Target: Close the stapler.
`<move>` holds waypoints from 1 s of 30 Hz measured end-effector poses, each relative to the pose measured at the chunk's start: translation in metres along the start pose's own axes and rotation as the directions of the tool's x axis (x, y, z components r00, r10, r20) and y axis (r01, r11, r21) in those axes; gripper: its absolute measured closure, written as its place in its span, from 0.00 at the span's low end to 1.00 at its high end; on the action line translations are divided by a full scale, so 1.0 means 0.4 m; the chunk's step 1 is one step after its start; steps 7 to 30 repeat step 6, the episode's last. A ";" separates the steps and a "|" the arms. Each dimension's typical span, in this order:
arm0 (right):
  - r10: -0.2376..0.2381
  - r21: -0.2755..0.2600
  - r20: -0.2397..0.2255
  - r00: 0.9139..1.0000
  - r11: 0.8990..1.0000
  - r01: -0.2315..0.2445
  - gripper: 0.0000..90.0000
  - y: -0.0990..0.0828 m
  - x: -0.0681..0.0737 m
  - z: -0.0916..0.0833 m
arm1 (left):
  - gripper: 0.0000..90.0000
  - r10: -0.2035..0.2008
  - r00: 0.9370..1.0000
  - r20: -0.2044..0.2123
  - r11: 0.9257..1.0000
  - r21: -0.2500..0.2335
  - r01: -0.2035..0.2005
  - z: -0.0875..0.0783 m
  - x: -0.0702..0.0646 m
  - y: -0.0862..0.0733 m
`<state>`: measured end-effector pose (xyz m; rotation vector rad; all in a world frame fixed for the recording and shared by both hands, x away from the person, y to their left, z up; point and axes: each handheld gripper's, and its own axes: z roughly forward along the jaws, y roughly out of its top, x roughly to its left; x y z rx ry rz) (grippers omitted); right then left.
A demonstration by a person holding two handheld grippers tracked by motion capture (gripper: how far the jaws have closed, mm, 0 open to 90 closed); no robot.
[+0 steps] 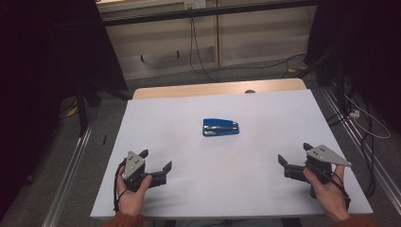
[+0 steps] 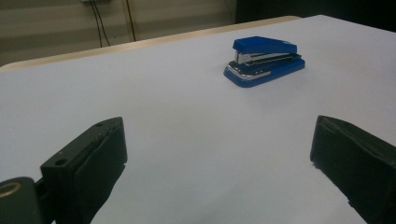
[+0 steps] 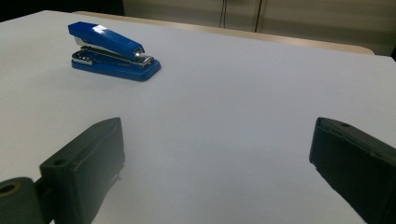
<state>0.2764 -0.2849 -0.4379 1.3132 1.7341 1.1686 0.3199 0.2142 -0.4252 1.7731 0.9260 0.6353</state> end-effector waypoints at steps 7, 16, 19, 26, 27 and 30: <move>0.005 -0.008 -0.005 1.000 1.000 -0.005 0.03 0.004 0.000 0.003 | 0.04 -0.013 1.000 -0.001 1.000 0.008 0.013 0.003 0.004 -0.001; 0.005 -0.008 -0.005 1.000 1.000 -0.005 0.03 0.004 0.000 0.003 | 0.04 -0.013 1.000 -0.001 1.000 0.008 0.013 0.003 0.004 -0.001; 0.005 -0.008 -0.005 1.000 1.000 -0.005 0.03 0.004 0.000 0.003 | 0.04 -0.013 1.000 -0.001 1.000 0.008 0.013 0.003 0.004 -0.001; 0.005 -0.008 -0.005 1.000 1.000 -0.005 0.03 0.004 0.000 0.003 | 0.04 -0.013 1.000 -0.001 1.000 0.008 0.013 0.003 0.004 -0.001; 0.005 -0.008 -0.005 1.000 1.000 -0.005 0.03 0.004 0.000 0.003 | 0.04 -0.013 1.000 -0.001 1.000 0.008 0.013 0.003 0.004 -0.001; 0.005 -0.008 -0.005 1.000 1.000 -0.005 0.03 0.004 0.000 0.003 | 0.04 -0.013 1.000 -0.001 1.000 0.008 0.013 0.003 0.004 -0.001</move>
